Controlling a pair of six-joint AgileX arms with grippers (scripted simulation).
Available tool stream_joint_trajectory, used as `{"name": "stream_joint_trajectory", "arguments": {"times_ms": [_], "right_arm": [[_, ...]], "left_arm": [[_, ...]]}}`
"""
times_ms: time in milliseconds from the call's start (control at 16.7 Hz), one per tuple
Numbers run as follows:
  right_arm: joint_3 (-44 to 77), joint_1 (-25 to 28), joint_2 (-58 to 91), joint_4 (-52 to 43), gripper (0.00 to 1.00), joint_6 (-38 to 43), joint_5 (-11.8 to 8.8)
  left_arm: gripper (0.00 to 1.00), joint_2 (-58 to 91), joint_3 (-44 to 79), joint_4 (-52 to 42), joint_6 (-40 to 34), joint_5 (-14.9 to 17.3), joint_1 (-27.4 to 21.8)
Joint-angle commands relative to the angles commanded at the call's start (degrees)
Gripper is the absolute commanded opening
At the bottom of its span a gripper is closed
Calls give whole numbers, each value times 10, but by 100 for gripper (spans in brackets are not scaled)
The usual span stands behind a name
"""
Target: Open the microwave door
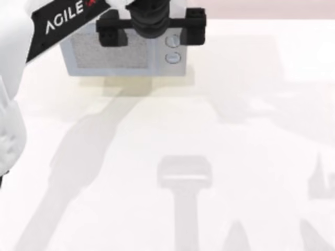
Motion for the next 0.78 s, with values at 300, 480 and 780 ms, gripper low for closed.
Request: {"name": "stream_joint_trajectory", "arguments": {"times_ms": [300, 480, 780], "right_arm": [[0, 0, 0, 0, 100, 0, 0], [0, 0, 0, 0, 100, 0, 0], [0, 0, 0, 0, 100, 0, 0]], "left_arm": [[55, 0, 0, 0, 0, 0, 0], [32, 0, 0, 0, 0, 0, 0], [0, 0, 0, 0, 0, 0, 0]]}}
